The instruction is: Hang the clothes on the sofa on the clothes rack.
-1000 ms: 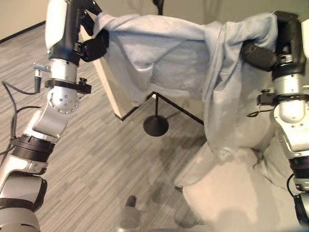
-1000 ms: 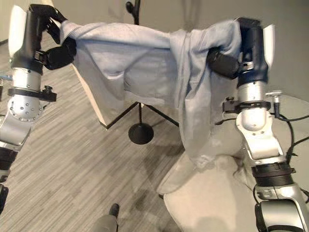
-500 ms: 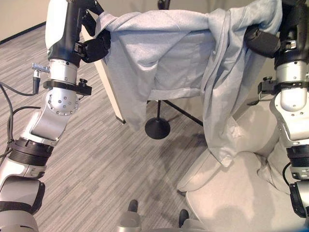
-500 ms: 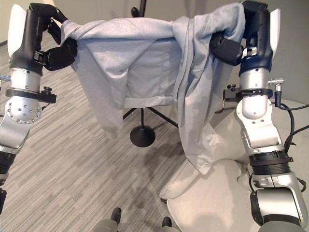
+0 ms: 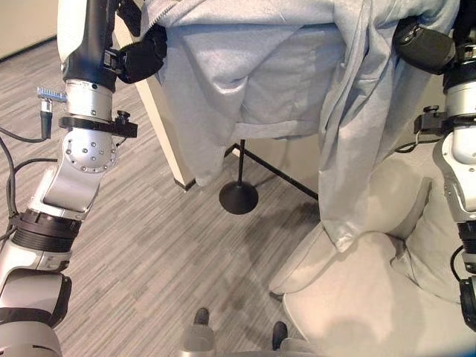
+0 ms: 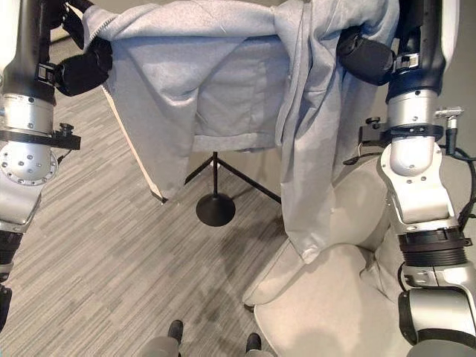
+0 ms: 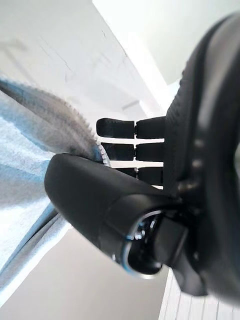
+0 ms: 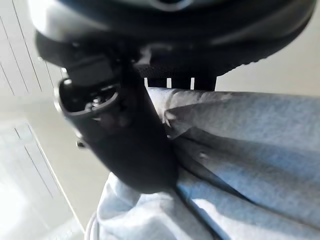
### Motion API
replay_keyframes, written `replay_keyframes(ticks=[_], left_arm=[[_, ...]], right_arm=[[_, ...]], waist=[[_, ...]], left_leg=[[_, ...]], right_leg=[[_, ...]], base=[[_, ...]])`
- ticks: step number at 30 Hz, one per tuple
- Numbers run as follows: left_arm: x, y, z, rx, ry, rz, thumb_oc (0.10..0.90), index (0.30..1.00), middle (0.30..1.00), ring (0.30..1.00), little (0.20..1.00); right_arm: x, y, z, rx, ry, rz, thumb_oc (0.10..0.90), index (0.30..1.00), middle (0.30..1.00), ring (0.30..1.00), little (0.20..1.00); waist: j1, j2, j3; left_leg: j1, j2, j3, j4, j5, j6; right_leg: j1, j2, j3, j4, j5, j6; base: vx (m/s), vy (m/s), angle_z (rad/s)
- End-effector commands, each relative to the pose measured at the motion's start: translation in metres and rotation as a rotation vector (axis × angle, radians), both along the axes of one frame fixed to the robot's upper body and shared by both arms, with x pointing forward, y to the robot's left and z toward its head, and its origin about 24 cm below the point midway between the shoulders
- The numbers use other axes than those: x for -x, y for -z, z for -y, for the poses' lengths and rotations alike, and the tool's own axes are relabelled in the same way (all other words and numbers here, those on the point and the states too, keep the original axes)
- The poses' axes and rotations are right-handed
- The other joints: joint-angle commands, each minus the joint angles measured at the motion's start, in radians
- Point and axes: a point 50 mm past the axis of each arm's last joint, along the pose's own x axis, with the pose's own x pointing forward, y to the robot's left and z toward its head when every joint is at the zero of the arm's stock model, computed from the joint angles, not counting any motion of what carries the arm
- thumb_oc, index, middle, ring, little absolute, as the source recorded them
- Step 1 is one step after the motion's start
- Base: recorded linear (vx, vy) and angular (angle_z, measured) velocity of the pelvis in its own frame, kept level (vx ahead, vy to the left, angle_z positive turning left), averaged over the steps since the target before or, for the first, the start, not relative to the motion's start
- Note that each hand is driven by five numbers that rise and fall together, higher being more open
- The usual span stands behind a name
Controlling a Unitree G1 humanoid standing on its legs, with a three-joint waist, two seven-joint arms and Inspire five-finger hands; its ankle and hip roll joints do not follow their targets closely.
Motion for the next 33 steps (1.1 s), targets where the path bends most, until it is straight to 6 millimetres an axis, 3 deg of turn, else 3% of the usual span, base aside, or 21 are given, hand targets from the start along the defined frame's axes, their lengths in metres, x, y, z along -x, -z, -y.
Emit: replay_keyframes(ticks=[1,2,4,6,7,8,9,11,12,13,15,16,18,19,20,21,22,26,31,33], left_arm=[[0.02,-0.043,-0.054,0.134,-0.21,0.196,0.4,0.3,0.3,0.3,0.3],[0.02,-0.043,-0.054,0.135,-0.21,0.196,0.4,0.3,0.3,0.3,0.3],[0.019,-0.042,-0.048,0.123,-0.186,0.186,0.4,0.3,0.3,0.3,0.3],[0.016,-0.04,-0.045,0.119,-0.174,0.167,0.4,0.3,0.3,0.3,0.3],[0.015,-0.042,-0.043,0.107,-0.173,0.167,0.4,0.3,0.3,0.3,0.3],[0.015,-0.042,-0.042,0.105,-0.173,0.166,0.4,0.3,0.3,0.3,0.3],[0.015,-0.044,-0.04,0.09,-0.171,0.173,0.4,0.3,0.3,0.3,0.3],[0.012,-0.047,-0.031,0.068,-0.152,0.173,0.4,0.3,0.3,0.3,0.3],[0.012,-0.047,-0.031,0.068,-0.151,0.173,0.4,0.3,0.3,0.3,0.3],[0.011,-0.049,-0.029,0.06,-0.148,0.17,0.4,0.3,0.3,0.3,0.3],[0.011,-0.049,-0.029,0.06,-0.149,0.17,0.4,0.3,0.3,0.3,0.3],[0.012,-0.049,-0.031,0.065,-0.155,0.173,0.4,0.3,0.3,0.3,0.3],[0.017,-0.049,-0.034,0.075,-0.155,0.184,0.4,0.3,0.3,0.3,0.3],[0.017,-0.045,-0.037,0.086,-0.161,0.174,0.4,0.3,0.3,0.3,0.3],[0.017,-0.043,-0.039,0.1,-0.164,0.168,0.4,0.3,0.3,0.3,0.3],[0.017,-0.043,-0.039,0.1,-0.166,0.168,0.4,0.3,0.3,0.3,0.3],[0.019,-0.041,-0.043,0.113,-0.173,0.17,0.4,0.3,0.3,0.3,0.3],[0.018,-0.031,-0.045,0.134,-0.167,0.142,0.4,0.3,0.3,0.3,0.3],[0.018,-0.025,-0.048,0.152,-0.176,0.121,0.4,0.3,0.3,0.3,0.3],[0.02,-0.025,-0.049,0.144,-0.177,0.123,0.4,0.3,0.3,0.3,0.3]], right_arm=[[0.029,-0.052,0.029,-0.043,0.123,0.243,0.4,0.3,0.3,0.3,0.3],[0.029,-0.052,0.029,-0.042,0.123,0.243,0.4,0.3,0.3,0.3,0.3],[0.029,-0.043,0.033,-0.046,0.141,0.215,0.4,0.3,0.3,0.3,0.3],[0.026,-0.032,0.035,-0.059,0.159,0.181,0.4,0.3,0.3,0.3,0.3],[0.025,-0.026,0.035,-0.092,0.169,0.188,0.4,0.3,0.3,0.3,0.3],[0.026,-0.026,0.035,-0.093,0.17,0.187,0.4,0.3,0.3,0.3,0.3],[0.025,-0.023,0.037,-0.101,0.18,0.183,0.4,0.3,0.3,0.3,0.3],[0.029,-0.023,0.042,-0.098,0.202,0.191,0.4,0.3,0.3,0.3,0.3],[0.029,-0.024,0.042,-0.098,0.203,0.192,0.4,0.3,0.3,0.3,0.3],[0.029,-0.028,0.041,-0.095,0.195,0.198,0.4,0.3,0.3,0.3,0.3],[0.029,-0.028,0.042,-0.095,0.194,0.199,0.4,0.3,0.3,0.3,0.3],[0.028,-0.028,0.041,-0.105,0.181,0.197,0.4,0.3,0.3,0.3,0.3],[0.023,-0.031,0.038,-0.098,0.161,0.186,0.4,0.3,0.3,0.3,0.3],[0.022,-0.027,0.039,-0.083,0.182,0.17,0.4,0.3,0.3,0.3,0.3],[0.02,-0.028,0.039,-0.078,0.177,0.159,0.4,0.3,0.3,0.3,0.3],[0.02,-0.028,0.039,-0.079,0.176,0.159,0.4,0.3,0.3,0.3,0.3],[0.02,-0.032,0.035,-0.078,0.154,0.172,0.4,0.3,0.3,0.3,0.3],[0.015,-0.025,0.028,-0.074,0.127,0.14,0.4,0.3,0.3,0.3,0.3],[0.013,-0.019,0.025,-0.078,0.105,0.116,0.4,0.3,0.3,0.3,0.3],[0.012,-0.018,0.023,-0.087,0.086,0.112,0.4,0.3,0.3,0.3,0.3]], waist=[[0.067,0.02,-0.173],[0.066,0.02,-0.172],[0.052,0.035,-0.194],[0.035,0.039,-0.209],[0.046,0.036,-0.209],[0.048,0.034,-0.209],[0.053,0.042,-0.205],[0.033,0.058,-0.19],[0.033,0.059,-0.189],[0.037,0.059,-0.184],[0.035,0.061,-0.183],[0.045,0.052,-0.178],[0.051,0.044,-0.16],[0.052,0.031,-0.157],[0.052,0.018,-0.162],[0.053,0.017,-0.162],[0.068,0.008,-0.173],[0.069,0.009,-0.202],[0.064,0.006,-0.211],[0.069,-0.007,-0.202]], left_leg=[[-0.039,0.083,-0.145,-0.063,0.044,-0.051],[-0.04,0.082,-0.147,-0.06,0.043,-0.051],[-0.015,0.043,-0.179,-0.055,0.012,-0.051],[0.027,-0.022,-0.169,-0.08,-0.015,-0.012],[0.07,-0.057,-0.097,-0.113,-0.027,0.027],[0.073,-0.058,-0.094,-0.116,-0.026,0.029],[0.076,-0.064,-0.074,-0.118,-0.026,0.037],[0.085,-0.1,-0.05,-0.12,-0.023,0.049],[0.086,-0.099,-0.052,-0.12,-0.024,0.048],[0.091,-0.117,-0.029,-0.12,-0.023,0.058],[0.093,-0.113,-0.032,-0.12,-0.026,0.054],[0.1,-0.131,-0.008,-0.12,-0.018,0.064],[0.134,-0.151,0.017,-0.12,-0.02,0.067],[0.144,-0.168,0.02,-0.119,-0.033,0.073],[0.138,-0.184,0.014,-0.117,-0.025,0.076],[0.14,-0.184,0.016,-0.117,-0.026,0.076],[0.146,-0.187,0.025,-0.113,-0.033,0.074],[0.17,-0.179,0.032,-0.118,-0.053,0.082],[0.181,-0.167,0.031,-0.119,-0.065,0.078],[0.182,-0.153,0.026,-0.075,-0.084,0.069]], right_leg=[[0.068,-0.059,0.006,0.027,-0.094,0.056],[0.069,-0.059,0.005,0.028,-0.095,0.057],[0.063,-0.125,0.001,0.037,-0.051,0.092],[0.021,-0.188,0.01,0.066,0.055,0.108],[-0.034,-0.245,-0.042,0.114,0.149,0.101],[-0.036,-0.247,-0.039,0.118,0.148,0.101],[-0.041,-0.244,-0.078,0.144,0.131,0.088],[-0.038,-0.147,-0.11,0.214,0.036,0.056],[-0.036,-0.146,-0.113,0.216,0.032,0.055],[-0.036,-0.083,-0.171,0.218,-0.046,0.031],[-0.036,-0.08,-0.174,0.225,-0.055,0.026],[-0.041,-0.022,-0.215,0.227,-0.101,0.014],[-0.077,0.06,-0.172,0.263,-0.135,0.002],[-0.069,0.095,-0.144,0.226,-0.153,-0.015],[-0.033,0.111,-0.094,0.134,-0.12,-0.023],[-0.028,0.113,-0.092,0.124,-0.115,-0.024],[-0.001,0.109,-0.102,0.065,-0.071,-0.012],[0.035,0.117,-0.103,0.006,-0.043,-0.004],[0.039,0.12,-0.107,0.004,-0.052,-0.008],[0.04,0.126,-0.1,0.004,-0.056,-0.012]], base=[[0.1,0.579,-0.22],[0.12,0.689,-0.26],[0.1,0.595,-0.15],[0.04,0.746,0.06],[-0.01,0.579,0.07],[-0.03,0.55,-0.13],[-0.05,0.349,-0.29],[-0.06,0.516,-0.37],[-0.03,0.43,-0.11],[0.0,0.168,0.09],[0.0,0.139,-0.12],[0.01,0.187,-0.32],[0.04,0.2,-0.43],[0.07,0.088,-0.58],[0.06,0.025,-0.44],[0.09,-0.019,-0.02],[0.07,-0.024,0.09],[0.12,-0.033,-0.08],[0.09,-0.077,0.0],[0.08,-0.12,0.0]])
